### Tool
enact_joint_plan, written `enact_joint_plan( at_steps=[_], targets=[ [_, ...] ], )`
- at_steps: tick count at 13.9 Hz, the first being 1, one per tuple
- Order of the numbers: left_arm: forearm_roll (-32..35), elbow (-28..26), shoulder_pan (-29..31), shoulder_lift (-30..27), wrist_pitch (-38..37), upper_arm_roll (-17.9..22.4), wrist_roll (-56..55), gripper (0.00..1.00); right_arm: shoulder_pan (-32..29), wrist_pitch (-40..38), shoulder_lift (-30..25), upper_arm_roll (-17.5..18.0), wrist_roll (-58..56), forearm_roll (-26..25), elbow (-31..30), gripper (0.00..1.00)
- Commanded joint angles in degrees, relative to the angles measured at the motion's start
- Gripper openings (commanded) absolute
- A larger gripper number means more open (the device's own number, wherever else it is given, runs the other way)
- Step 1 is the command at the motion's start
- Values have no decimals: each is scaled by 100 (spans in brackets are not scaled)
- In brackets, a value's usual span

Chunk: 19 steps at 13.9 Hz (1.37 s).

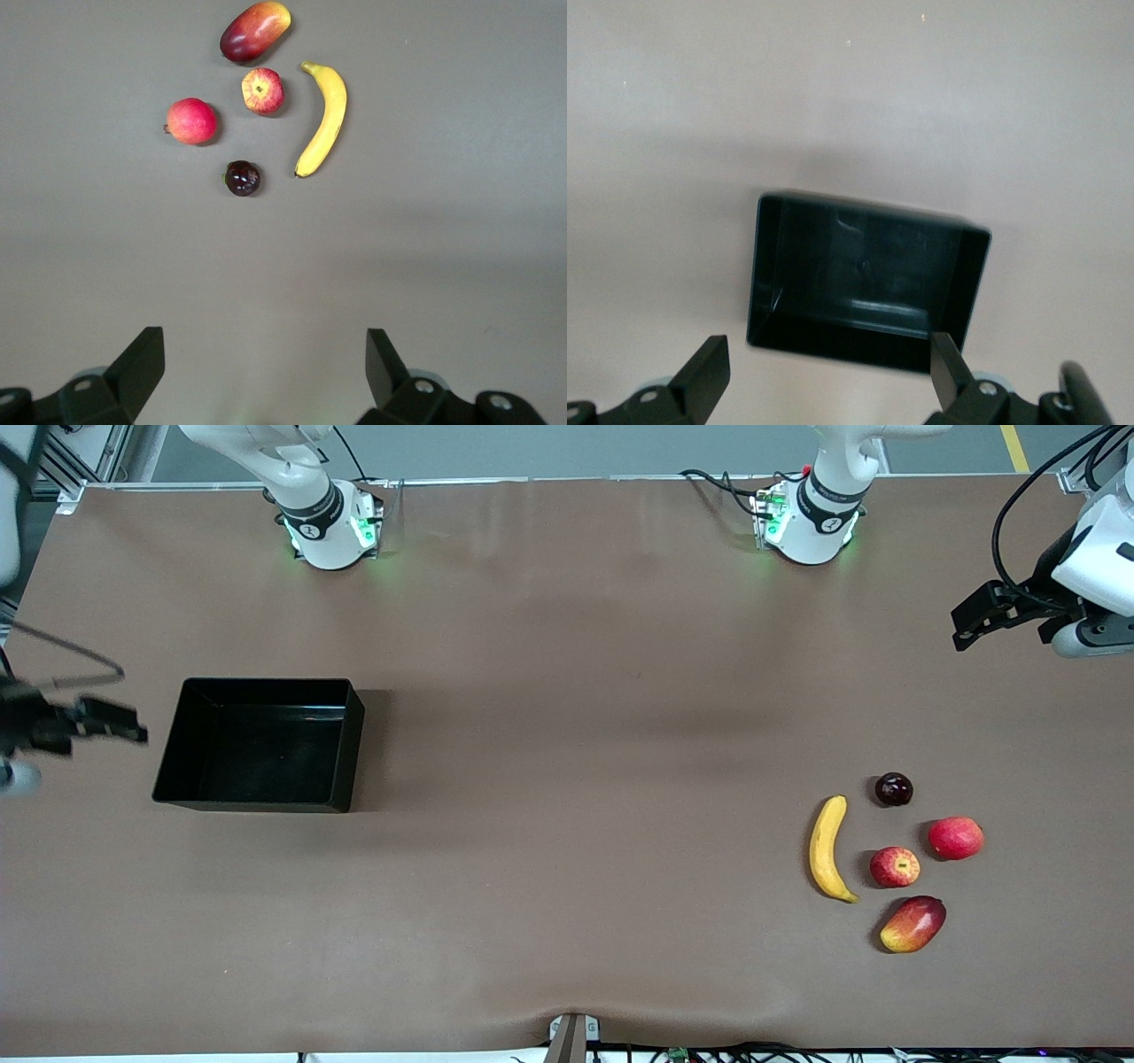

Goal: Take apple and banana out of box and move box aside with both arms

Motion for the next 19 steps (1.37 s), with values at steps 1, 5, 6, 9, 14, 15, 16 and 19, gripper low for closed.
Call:
enact_joint_plan(
  at_steps=[1, 5, 6, 9, 14, 15, 16, 19],
  targets=[
    [-36, -45, -38, -106, -101, 39, 82, 100, 113, 6, -1151, -24, 189, -171, -1161, 100],
    [-36, -28, -38, -124, -162, 39, 91, 100, 78, 15, -2025, -42, 190, -206, -2062, 100],
    [-36, -19, -47, -124, -162, 39, 91, 100, 78, 24, -2017, -51, 198, -224, -2062, 100],
    [-45, -19, -47, -124, -162, 39, 91, 100, 26, 182, -1990, -51, 189, -233, -2045, 100],
    [-36, -2, -47, -124, -162, 39, 108, 100, 16, 174, -1982, -33, 557, -233, -2045, 100],
    [-36, 42, -47, -115, -162, 39, 117, 100, 51, 182, -1990, -24, 733, -242, -2045, 100],
    [-45, 60, -47, -115, -162, 39, 108, 100, 52, 191, -1990, -24, 787, -268, -2045, 100],
    [-45, 69, -21, -115, -162, 39, 117, 100, -1, 182, -1982, -42, 761, -382, -2045, 100]
  ],
)
